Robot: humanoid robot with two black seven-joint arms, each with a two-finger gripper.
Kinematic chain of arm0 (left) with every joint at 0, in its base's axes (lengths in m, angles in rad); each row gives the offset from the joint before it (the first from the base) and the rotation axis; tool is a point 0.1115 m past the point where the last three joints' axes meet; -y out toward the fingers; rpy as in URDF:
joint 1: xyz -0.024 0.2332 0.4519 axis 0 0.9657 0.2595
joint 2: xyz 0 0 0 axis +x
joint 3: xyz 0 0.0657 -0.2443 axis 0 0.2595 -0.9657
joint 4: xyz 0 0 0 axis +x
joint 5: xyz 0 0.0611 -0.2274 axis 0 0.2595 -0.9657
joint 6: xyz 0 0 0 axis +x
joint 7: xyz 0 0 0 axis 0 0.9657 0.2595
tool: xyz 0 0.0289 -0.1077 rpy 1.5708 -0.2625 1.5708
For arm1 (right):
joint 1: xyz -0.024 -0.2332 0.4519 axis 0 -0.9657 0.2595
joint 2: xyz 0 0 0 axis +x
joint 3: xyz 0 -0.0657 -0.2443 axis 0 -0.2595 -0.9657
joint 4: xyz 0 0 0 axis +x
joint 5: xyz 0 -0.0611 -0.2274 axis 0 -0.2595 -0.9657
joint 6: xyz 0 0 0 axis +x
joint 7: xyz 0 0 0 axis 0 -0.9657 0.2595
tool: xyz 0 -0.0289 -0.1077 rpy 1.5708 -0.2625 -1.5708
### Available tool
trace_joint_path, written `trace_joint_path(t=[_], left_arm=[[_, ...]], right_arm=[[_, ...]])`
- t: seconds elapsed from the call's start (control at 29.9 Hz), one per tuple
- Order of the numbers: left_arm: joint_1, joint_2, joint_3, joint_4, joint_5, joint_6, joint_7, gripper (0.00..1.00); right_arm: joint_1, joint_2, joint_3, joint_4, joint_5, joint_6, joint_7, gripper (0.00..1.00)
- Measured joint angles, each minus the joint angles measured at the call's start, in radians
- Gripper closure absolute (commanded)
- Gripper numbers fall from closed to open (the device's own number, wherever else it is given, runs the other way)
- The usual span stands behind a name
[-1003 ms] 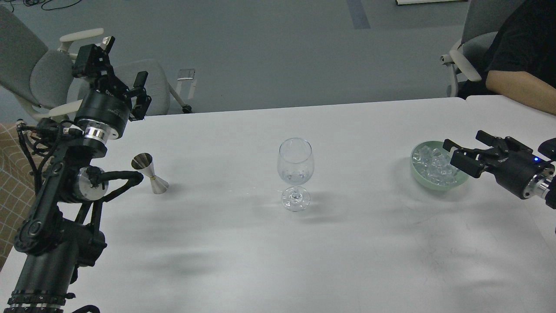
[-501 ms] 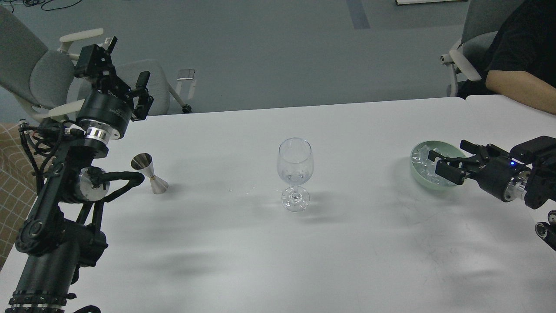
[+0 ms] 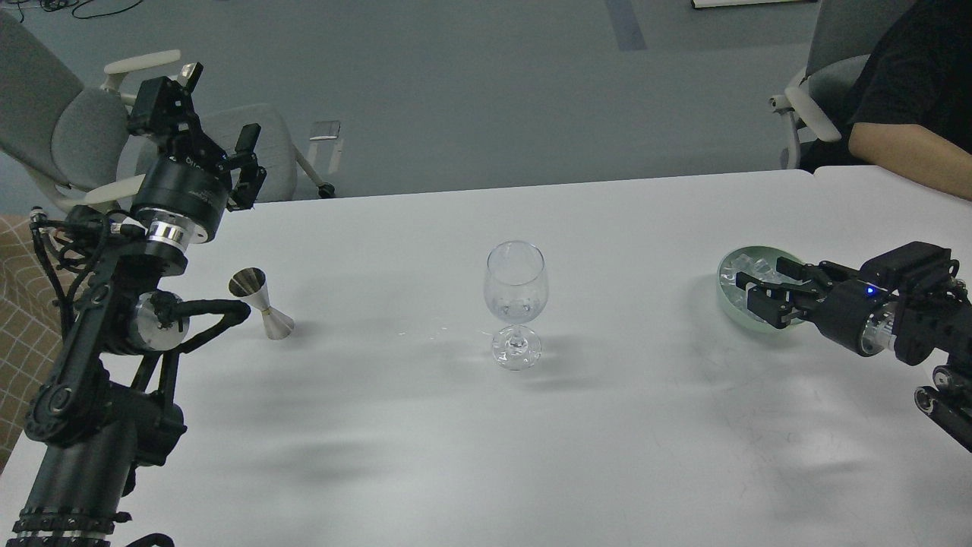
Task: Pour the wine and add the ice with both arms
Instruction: 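Reach the right gripper into the green bowl and grasp ice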
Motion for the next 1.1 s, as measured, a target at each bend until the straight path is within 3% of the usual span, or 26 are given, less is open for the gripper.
trace_joint_path(t=[0.1,0.6,0.67,0.74,0.97,1.0,1.1], left_arm=[[0.0,0.0,0.0,0.0,0.0,0.0,0.0,0.02],[0.0,-0.002,0.0,0.0,0.0,-0.006,0.0,0.02],[0.0,-0.002,0.0,0.0,0.0,-0.006,0.0,0.02],[0.0,-0.002,0.0,0.0,0.0,-0.007,0.0,0.02],[0.0,-0.002,0.0,0.0,0.0,-0.008,0.0,0.02],[0.0,-0.002,0.0,0.0,0.0,-0.008,0.0,0.02],[0.0,-0.002,0.0,-0.002,0.0,-0.012,0.0,0.02]], right_arm=[[0.0,0.0,-0.001,0.0,-0.002,0.0,0.0,0.47],[-0.004,-0.009,-0.002,0.001,-0.028,0.0,-0.005,0.5],[-0.004,-0.011,-0.002,0.002,-0.029,0.0,-0.005,0.57],[-0.004,-0.014,-0.002,0.002,-0.031,0.001,-0.005,0.72],[-0.005,-0.015,-0.002,0.001,-0.056,0.002,-0.007,0.89],[-0.006,-0.014,-0.002,0.001,-0.056,0.002,-0.008,0.98],[-0.007,-0.012,-0.002,0.001,-0.057,0.002,-0.013,1.0]])
